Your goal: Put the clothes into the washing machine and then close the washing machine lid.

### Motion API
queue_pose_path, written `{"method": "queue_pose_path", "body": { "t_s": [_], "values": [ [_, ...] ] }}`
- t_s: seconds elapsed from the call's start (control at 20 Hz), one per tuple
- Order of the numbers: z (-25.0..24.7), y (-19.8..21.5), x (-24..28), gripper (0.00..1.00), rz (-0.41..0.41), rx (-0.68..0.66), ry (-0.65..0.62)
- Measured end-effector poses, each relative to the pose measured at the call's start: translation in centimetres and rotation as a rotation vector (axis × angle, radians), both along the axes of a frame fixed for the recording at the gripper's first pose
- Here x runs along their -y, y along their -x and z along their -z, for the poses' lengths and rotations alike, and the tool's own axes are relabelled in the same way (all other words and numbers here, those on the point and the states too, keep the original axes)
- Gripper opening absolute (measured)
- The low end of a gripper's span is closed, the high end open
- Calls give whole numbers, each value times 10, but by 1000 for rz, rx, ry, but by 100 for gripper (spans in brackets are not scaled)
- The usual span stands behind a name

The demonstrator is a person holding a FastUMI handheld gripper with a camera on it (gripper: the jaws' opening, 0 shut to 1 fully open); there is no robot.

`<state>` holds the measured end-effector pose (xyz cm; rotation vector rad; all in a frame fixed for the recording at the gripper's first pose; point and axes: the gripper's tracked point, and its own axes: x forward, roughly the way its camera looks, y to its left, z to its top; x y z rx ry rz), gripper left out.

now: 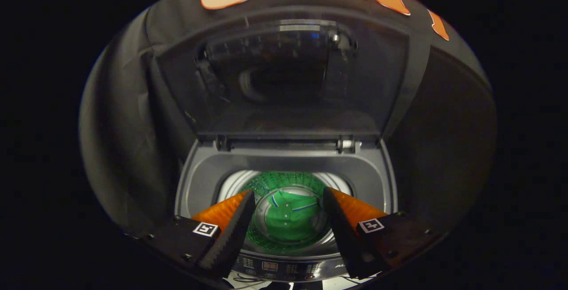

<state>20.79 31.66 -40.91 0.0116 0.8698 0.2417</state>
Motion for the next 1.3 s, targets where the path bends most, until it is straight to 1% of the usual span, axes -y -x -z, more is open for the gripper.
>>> {"method": "queue_pose_path", "body": {
  "t_s": [0.2,0.3,0.45,0.55,0.65,0.9,1.1,1.3],
  "values": [
    [-71,-28,-1,99,-1,128,-28],
    [-105,-42,-6,99,9,182,-67],
    [-156,-70,-6,99,25,256,-85],
    [-175,-81,-8,98,27,292,-103],
    [-181,-92,-8,99,21,301,-85],
    [-197,-128,-26,98,32,310,-146],
    [-188,-158,-29,99,37,294,-128],
    [-170,-171,-39,98,12,261,-96]
  ]
}}
